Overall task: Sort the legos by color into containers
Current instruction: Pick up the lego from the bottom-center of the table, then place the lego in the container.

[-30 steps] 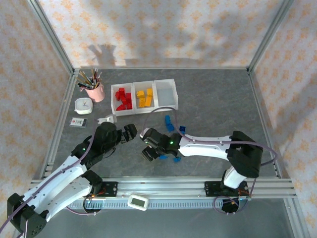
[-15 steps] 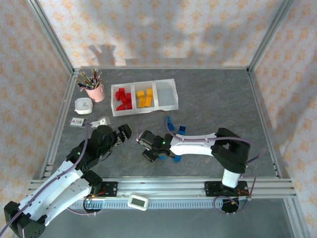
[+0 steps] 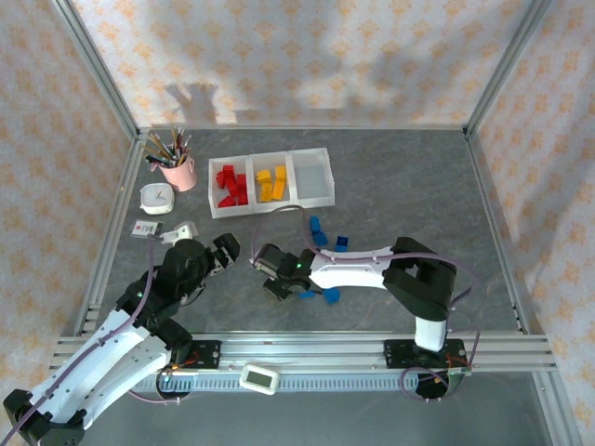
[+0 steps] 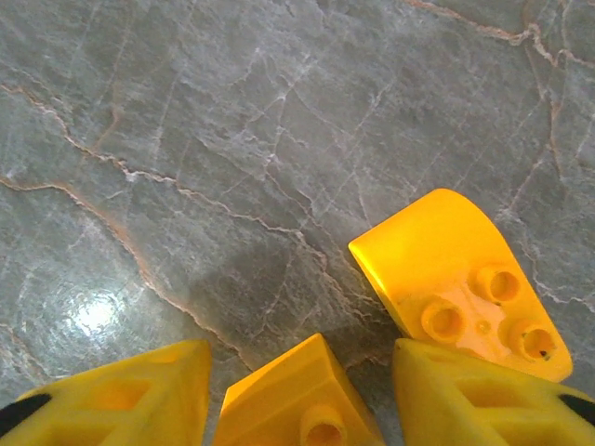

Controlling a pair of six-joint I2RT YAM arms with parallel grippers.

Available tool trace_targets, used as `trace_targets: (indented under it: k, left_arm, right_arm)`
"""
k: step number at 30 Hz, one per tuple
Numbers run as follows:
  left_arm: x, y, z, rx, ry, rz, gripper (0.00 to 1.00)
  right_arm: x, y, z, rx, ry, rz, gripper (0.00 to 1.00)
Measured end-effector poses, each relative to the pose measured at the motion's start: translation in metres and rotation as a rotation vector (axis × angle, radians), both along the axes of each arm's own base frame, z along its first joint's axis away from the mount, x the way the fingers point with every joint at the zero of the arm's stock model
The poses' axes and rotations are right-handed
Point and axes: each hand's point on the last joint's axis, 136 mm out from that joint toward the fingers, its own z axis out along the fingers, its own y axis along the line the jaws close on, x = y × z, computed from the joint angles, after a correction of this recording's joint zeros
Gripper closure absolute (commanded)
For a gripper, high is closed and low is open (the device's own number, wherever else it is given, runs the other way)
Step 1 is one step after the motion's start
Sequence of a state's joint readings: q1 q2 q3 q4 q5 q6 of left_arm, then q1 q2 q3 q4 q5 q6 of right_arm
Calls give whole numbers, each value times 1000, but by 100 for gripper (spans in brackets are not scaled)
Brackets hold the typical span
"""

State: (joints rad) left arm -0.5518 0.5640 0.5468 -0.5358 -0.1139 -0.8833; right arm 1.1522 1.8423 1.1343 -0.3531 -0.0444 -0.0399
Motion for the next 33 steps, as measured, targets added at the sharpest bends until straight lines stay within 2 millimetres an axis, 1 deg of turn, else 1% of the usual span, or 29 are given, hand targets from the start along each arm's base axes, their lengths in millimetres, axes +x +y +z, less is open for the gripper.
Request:
trace_targets:
  k: [7,10,14,17,20,23,26,30,32,33]
  left_arm:
    - [0,0,1,-9,-4,4,1]
    - [0,0,1,-9,-3,4,1]
    - [0,0,1,-8,-2,4,1]
    - [0,0,1,-7,-2,3,1]
    - [0,0,2,-8,-3,3,1]
    - [0,0,6,-9,-7,4,1]
    - [3,0,14,-9,-21,7,1]
    - [8,-2,18,11,-22,1,1]
    - [13,-4,17,26,-18,3,1]
    - [16,-4,17,33,-17,5,1]
  right_arm:
    - [-1,-1,-1,-5,5,1,65]
    - [-1,-1,1,0,4,-3,68]
    - [-2,0,4,13,13,-9,70]
    - [1,1,15,51,30,-22,71]
    - [12,0,32,98,35,-60,71]
    - [35,2,56,169,30,-122,70]
    - [69,3,84,245,4,-203,70]
    - [125,-1,120,337,-58,-325,68]
    - [152,-1,130,367,-95,-373,68]
    - [166,-1,132,371,-114,-399,68]
